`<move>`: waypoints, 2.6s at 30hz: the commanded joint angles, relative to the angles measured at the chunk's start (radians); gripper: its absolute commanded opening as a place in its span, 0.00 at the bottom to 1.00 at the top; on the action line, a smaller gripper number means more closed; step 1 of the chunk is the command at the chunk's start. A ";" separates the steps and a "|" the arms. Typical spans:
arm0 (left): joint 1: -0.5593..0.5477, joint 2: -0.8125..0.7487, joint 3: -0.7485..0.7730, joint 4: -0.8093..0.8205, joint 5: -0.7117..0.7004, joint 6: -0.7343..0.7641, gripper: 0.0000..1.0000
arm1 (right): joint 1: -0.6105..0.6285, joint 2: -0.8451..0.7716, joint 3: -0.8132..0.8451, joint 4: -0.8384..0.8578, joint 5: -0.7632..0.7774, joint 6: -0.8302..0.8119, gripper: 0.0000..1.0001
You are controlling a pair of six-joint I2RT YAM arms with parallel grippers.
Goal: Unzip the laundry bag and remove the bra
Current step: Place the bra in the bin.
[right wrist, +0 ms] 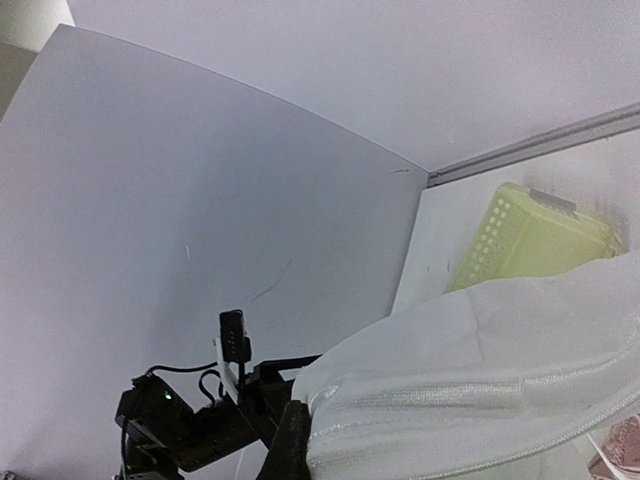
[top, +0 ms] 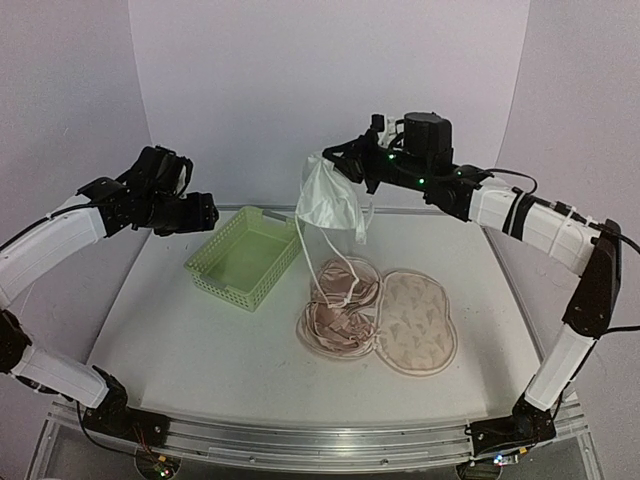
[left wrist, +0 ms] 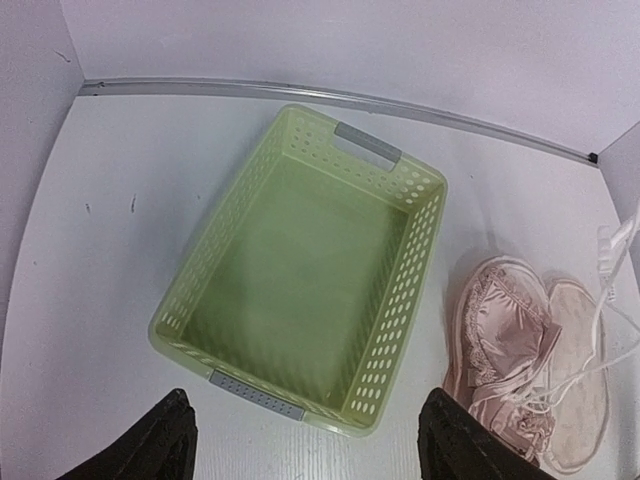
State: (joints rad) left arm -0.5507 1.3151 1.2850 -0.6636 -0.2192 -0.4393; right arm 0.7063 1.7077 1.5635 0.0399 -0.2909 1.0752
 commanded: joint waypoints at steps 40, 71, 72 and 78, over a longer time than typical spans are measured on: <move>0.005 -0.284 -0.308 0.005 -0.324 -0.057 0.79 | 0.105 0.656 0.873 0.188 0.088 0.065 0.00; 0.005 -0.373 -0.356 0.016 -0.306 -0.053 0.80 | 0.164 0.879 0.685 0.296 0.035 0.257 0.00; 0.005 -0.373 -0.358 0.017 -0.306 -0.053 0.80 | 0.165 0.889 0.689 0.296 0.030 0.264 0.00; 0.005 -0.370 -0.360 0.019 -0.304 -0.052 0.80 | 0.175 0.938 0.744 0.283 0.013 0.288 0.00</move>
State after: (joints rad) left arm -0.5507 0.9619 0.9329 -0.6800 -0.5182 -0.4980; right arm 0.8669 2.6205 2.2475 0.2737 -0.2527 1.3392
